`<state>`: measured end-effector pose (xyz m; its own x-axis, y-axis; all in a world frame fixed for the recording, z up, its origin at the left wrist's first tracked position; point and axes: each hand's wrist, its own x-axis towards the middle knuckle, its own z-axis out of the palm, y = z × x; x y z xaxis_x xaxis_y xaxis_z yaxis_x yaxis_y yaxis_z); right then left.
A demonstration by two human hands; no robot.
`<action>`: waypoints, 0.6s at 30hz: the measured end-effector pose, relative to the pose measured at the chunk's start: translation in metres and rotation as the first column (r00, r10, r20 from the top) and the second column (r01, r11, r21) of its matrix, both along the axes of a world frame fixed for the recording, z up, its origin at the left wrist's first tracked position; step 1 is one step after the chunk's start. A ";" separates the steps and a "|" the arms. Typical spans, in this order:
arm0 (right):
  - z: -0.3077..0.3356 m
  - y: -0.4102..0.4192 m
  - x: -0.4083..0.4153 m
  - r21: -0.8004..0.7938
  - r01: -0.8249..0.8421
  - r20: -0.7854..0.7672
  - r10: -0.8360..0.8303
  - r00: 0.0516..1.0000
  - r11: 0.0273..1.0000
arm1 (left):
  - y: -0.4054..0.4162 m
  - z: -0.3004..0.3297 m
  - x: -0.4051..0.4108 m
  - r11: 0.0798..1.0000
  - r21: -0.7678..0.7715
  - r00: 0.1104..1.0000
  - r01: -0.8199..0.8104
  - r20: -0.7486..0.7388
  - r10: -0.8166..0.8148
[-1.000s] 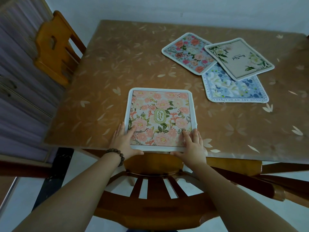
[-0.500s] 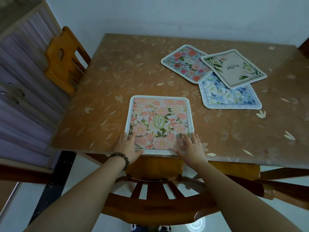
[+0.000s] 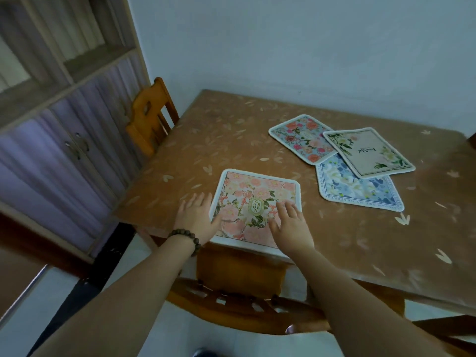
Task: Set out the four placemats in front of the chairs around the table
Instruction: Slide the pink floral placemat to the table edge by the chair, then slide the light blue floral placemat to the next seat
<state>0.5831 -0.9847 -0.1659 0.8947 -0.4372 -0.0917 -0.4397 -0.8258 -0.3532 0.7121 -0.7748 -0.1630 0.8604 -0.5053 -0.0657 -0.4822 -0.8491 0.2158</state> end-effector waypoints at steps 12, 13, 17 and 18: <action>0.015 0.094 0.082 -0.006 -0.239 -0.029 0.238 0.971 0.971 | 0.120 0.032 0.010 0.959 -0.015 0.959 -0.283 0.020 0.284; 0.018 0.104 0.090 -0.002 -0.255 -0.026 0.254 0.967 0.967 | 0.132 0.034 0.014 0.955 -0.018 0.954 -0.297 0.028 0.297; 0.023 0.150 0.123 -0.016 -0.329 0.020 0.329 0.944 0.944 | 0.175 0.040 0.039 0.939 -0.032 0.938 -0.342 0.045 0.343; 0.023 0.157 0.128 -0.025 -0.339 0.022 0.339 0.940 0.940 | 0.180 0.041 0.044 0.939 -0.039 0.939 -0.341 0.046 0.342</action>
